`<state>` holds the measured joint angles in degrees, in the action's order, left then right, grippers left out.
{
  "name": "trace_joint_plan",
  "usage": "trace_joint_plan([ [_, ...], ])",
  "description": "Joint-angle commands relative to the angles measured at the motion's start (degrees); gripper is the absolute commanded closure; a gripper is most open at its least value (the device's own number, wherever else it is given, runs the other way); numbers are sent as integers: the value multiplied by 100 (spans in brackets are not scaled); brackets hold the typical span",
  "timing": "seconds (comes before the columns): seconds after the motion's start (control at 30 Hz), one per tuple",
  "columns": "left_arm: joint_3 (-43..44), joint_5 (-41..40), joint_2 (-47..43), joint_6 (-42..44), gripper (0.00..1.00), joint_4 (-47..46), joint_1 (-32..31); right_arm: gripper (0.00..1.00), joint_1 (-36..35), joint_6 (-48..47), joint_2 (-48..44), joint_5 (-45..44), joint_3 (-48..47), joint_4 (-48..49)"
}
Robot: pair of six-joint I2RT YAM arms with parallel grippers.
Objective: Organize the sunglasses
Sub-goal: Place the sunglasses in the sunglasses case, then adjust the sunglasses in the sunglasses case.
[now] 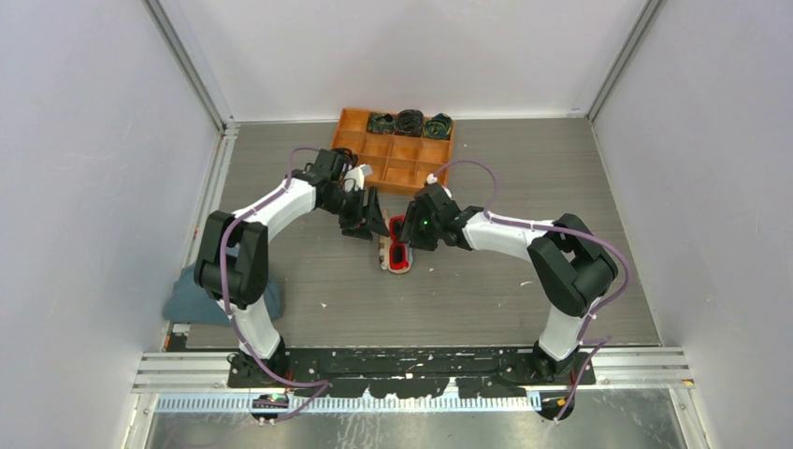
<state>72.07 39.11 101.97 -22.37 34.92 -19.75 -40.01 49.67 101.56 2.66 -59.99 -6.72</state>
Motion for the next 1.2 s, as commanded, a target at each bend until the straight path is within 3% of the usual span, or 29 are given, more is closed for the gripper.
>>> trace_joint_plan([
  [0.0, -16, 188, -141, -81, 41, -195, 33, 49, 9, -81, -482, -340, 47, -106],
  [0.27, -52, 237, -64, -129, 41, -275, 24, 46, 293, -162, -812, -461, 120, -175],
  [0.67, -26, 157, 8, -136, 45, -264, 24, 57, 688, 136, -511, 594, 520, 948],
  [0.83, -52, 136, -26, -136, 45, -261, 24, 67, 681, -114, -376, 552, 225, 843],
  [1.17, -86, 136, -83, -119, 45, -229, 24, 73, 709, -600, 351, 86, -946, 338],
])
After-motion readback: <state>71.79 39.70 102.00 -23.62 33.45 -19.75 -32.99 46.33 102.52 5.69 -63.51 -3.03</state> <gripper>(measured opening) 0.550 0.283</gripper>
